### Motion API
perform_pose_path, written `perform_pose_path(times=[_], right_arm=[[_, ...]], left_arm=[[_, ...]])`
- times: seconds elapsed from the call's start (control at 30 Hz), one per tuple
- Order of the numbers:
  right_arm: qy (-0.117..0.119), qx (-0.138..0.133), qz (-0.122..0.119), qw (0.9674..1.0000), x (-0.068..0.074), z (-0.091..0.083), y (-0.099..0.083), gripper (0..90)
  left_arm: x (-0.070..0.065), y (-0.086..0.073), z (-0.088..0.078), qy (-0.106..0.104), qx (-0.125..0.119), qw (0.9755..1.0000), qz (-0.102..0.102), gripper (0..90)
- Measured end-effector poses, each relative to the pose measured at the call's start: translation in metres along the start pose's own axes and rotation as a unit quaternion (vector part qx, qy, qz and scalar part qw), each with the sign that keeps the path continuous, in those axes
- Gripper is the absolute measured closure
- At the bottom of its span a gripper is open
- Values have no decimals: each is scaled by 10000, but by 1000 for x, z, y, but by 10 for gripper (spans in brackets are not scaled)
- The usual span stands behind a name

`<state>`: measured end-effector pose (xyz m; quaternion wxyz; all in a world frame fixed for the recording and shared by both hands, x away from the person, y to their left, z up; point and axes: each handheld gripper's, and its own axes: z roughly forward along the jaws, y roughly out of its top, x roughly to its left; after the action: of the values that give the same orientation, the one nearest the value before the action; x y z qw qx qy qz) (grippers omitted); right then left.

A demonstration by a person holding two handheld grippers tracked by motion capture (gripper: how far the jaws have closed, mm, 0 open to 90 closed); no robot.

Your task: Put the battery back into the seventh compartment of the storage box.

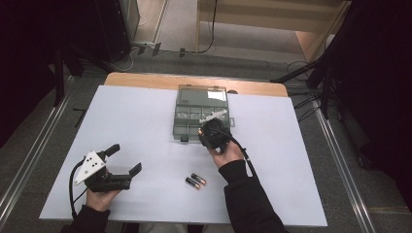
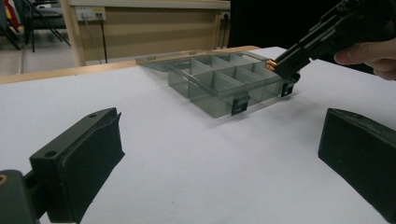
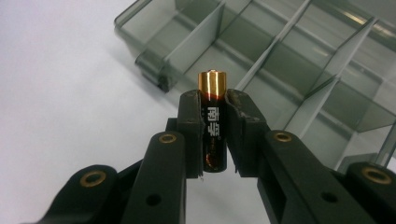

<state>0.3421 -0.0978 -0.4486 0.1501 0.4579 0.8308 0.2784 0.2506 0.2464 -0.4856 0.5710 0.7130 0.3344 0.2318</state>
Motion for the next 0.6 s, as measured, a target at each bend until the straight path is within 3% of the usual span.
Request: perform_pose_path(times=[0.07,0.2,0.3,0.43,0.47,0.5,0.53,0.57,0.6], right_arm=[[-28,-49,43,10000,-1,1,1,773],[-30,-265,439,9987,-9,3,5,773],[13,-360,758,9965,-16,4,6,773],[48,-481,1258,9909,-26,7,6,773],[48,-481,1258,9909,-26,7,6,773],[152,-566,1656,9845,-33,11,6,773],[152,-566,1656,9845,-33,11,6,773],[183,-581,1933,9793,-38,13,7,773],[195,-582,1995,9780,-39,14,8,773]], left_arm=[[0,0,0,6,-11,10000,-8,0],[0,0,0,4,-8,10000,-8,0],[0,0,0,1,-6,10000,-7,0],[0,0,0,-31,-15,10000,1,0],[0,0,0,-31,-15,10000,1,0],[0,0,0,-26,-14,10000,10,0],[0,0,0,-26,-14,10000,10,0],[0,0,0,-22,-27,10000,8,0],[0,0,0,-21,-45,10000,1,0]])
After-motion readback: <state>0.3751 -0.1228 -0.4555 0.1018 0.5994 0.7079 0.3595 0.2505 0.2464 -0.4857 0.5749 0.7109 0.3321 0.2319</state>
